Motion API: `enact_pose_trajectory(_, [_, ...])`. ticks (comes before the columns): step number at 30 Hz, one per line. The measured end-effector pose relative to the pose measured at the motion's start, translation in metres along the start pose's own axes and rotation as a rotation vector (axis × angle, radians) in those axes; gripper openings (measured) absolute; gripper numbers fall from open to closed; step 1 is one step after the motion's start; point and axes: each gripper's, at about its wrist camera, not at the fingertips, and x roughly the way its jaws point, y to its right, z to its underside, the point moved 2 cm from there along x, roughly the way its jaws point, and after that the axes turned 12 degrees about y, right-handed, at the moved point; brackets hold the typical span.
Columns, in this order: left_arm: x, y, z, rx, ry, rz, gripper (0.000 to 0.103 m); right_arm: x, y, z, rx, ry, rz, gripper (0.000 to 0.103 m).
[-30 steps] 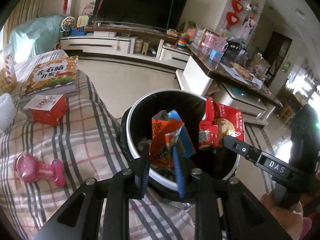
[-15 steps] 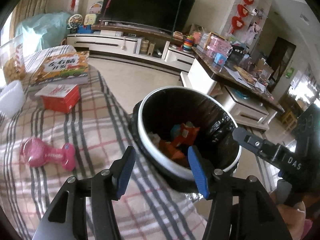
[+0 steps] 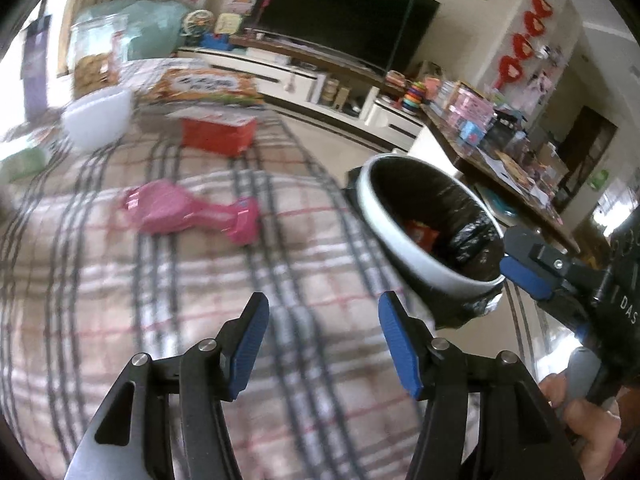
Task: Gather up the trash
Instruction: 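Move both open tools back over the table toward the foam block and pink toy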
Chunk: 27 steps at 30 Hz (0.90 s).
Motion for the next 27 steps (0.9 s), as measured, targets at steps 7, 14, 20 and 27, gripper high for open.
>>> enact_pose_trajectory(7, [-0.037, -0.035, 0.006, -0.059, 0.032, -0.061, 0.057, 0.01, -0.024, 0.017, -0.016, -0.045, -0.041, 0.085])
enact_pose_trajectory(14, [-0.067, -0.056, 0.013, -0.094, 0.058, -0.111, 0.061, 0.018, -0.057, 0.036, -0.068, -0.09, -0.101, 0.089])
enact_pose_trajectory(20, [-0.089, -0.079, 0.017, -0.126, 0.076, -0.156, 0.062, 0.026, -0.082, 0.046, -0.121, -0.121, -0.147, 0.089])
enact_pose_trajectory(27, [-0.112, -0.101, 0.02, -0.163, 0.095, -0.219, 0.064, 0.042, -0.104, 0.058, -0.167, -0.164, -0.183, 0.089])
